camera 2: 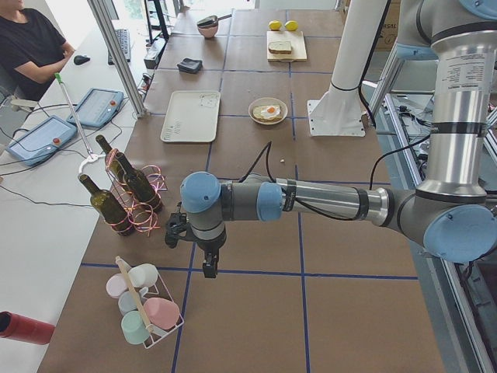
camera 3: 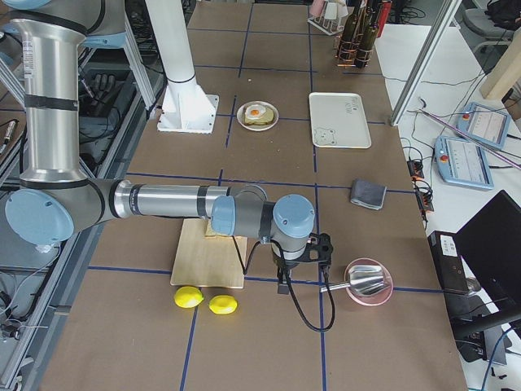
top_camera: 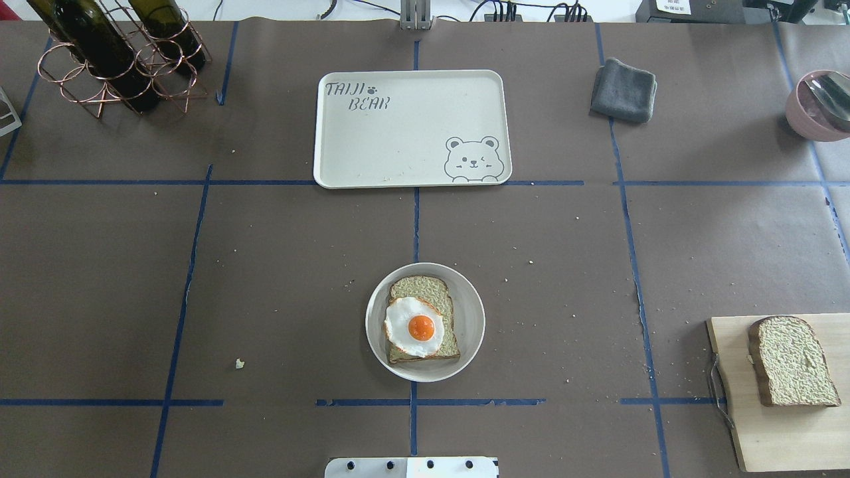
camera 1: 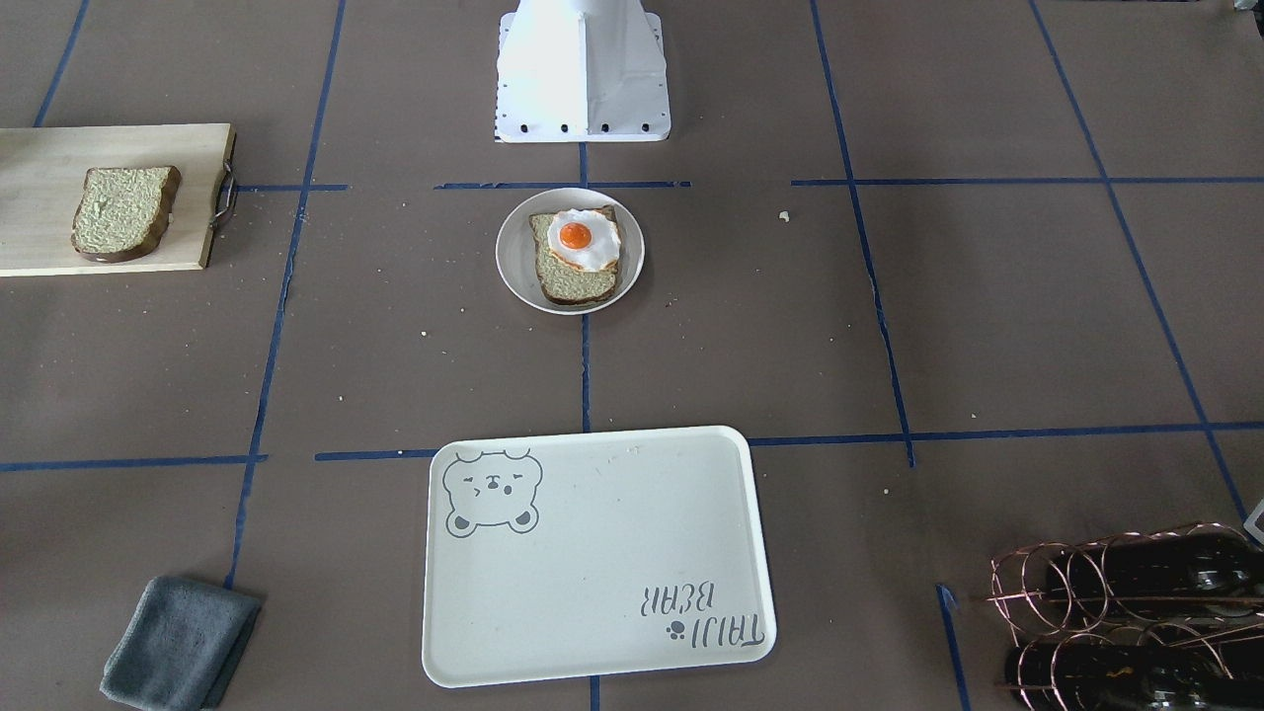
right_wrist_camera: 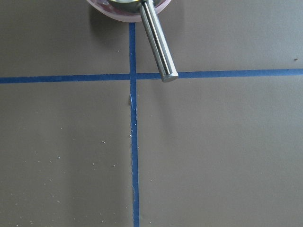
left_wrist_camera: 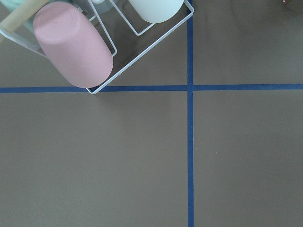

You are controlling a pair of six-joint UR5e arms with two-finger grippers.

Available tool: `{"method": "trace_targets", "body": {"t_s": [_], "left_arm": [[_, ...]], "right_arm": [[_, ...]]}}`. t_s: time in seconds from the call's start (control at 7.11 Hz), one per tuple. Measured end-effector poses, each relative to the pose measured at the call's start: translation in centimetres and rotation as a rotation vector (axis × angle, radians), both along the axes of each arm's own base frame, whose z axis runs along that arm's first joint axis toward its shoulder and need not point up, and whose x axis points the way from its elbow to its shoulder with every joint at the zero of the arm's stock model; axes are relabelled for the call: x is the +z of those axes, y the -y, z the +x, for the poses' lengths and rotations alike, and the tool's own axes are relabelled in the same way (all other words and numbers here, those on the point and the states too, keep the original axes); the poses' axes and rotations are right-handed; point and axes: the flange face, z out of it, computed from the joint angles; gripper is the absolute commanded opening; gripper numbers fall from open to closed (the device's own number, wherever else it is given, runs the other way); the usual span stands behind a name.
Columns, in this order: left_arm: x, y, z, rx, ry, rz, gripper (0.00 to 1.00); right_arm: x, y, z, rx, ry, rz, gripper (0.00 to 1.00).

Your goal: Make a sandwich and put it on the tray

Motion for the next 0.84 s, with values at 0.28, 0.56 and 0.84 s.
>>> {"method": "trace_targets", "body": {"t_s": [0.28, 0.56, 0.84], "left_arm": [[-0.4, 0.2, 0.0, 0.000, -0.002, 0.010, 1.00], [-2.8, 2.0, 0.4, 0.008, -0.004, 0.075, 1.00], [-6.4, 4.8, 2.9, 0.051, -0.044, 0.168, 1.00]], "right_arm": [[-0.1, 0.0, 0.0, 0.001, 0.001, 0.000, 1.00], [-1.2, 0.2, -0.1, 0.003, 0.013, 0.020, 1.00], [-4.2, 1.0, -0.8, -0.008, 0.031, 0.073, 1.00]]}}
